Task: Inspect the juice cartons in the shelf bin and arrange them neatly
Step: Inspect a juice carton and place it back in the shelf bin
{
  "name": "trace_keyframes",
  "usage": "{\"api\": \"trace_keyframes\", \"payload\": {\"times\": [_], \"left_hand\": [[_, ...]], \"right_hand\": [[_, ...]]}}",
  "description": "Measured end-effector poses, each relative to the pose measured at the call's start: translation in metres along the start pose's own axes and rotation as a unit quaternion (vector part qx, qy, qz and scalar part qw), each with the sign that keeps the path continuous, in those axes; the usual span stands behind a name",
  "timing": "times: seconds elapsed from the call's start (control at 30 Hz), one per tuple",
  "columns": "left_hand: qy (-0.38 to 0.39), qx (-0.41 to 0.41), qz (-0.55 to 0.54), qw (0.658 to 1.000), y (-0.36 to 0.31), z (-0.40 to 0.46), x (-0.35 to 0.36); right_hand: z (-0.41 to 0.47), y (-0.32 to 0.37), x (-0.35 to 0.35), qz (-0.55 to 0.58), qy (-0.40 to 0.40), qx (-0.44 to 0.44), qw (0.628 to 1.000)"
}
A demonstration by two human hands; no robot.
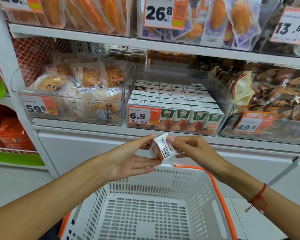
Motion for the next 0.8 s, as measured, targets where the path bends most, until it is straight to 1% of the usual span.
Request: {"api": "trace_keyframes", "payload": {"times": [0.07, 0.13, 0.2, 0.27, 0.37, 0.47, 0.53, 0.6, 0.67, 0.73, 0.8], "left_hand": [[0.01, -0.015, -0.03, 0.999, 0.0, 0.0, 0.001], [0.013, -0.018, -0.036, 0.999, 0.0, 0.001, 0.003], [0.003, -0.01, -0.035, 0.999, 0.001, 0.001, 0.004], [-0.016, 0.017, -0.027, 0.999, 0.0, 0.002, 0.004], [-0.052, 0.112, 0.003, 0.992, -0.008, 0.003, -0.001], [-0.062, 0.22, 0.058, 0.972, -0.018, 0.0, -0.001], [-0.064, 0.272, 0.088, 0.956, -0.023, -0.003, 0.001], [-0.067, 0.304, 0.104, 0.944, -0.026, -0.005, 0.004], [-0.058, 0.324, 0.118, 0.937, -0.026, -0.007, 0.008], [-0.061, 0.319, 0.12, 0.938, -0.026, -0.005, 0.007], [-0.077, 0.291, 0.11, 0.947, -0.028, -0.005, 0.001]], "right_hand": [[0.0, -0.001, -0.002, 0.014, 0.004, 0.024, 1.0], [-0.001, -0.002, -0.002, 0.016, 0.005, 0.035, 0.999], [-0.001, -0.003, -0.001, 0.024, 0.006, 0.046, 0.999], [-0.001, -0.003, -0.003, 0.043, 0.007, 0.057, 0.997], [-0.002, -0.005, -0.004, 0.106, 0.027, 0.08, 0.991], [-0.002, -0.007, -0.001, 0.204, 0.066, 0.115, 0.97], [-0.001, -0.004, 0.0, 0.234, 0.078, 0.106, 0.963], [0.0, 0.0, -0.001, 0.229, 0.051, 0.074, 0.969], [0.001, 0.001, -0.002, 0.187, -0.004, 0.04, 0.981], [0.0, 0.002, -0.004, 0.134, -0.064, 0.009, 0.989], [-0.002, 0.004, -0.009, 0.071, -0.123, -0.018, 0.99]]}}
Point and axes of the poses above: each hand's wrist, its own z-axis towards the middle knuckle, its own x-axis out of the palm, y = z × x, the point moved 3 cm from there along z, towards the middle knuckle, and after that the axes turned 1 degree about x, right-handed, at the moved point
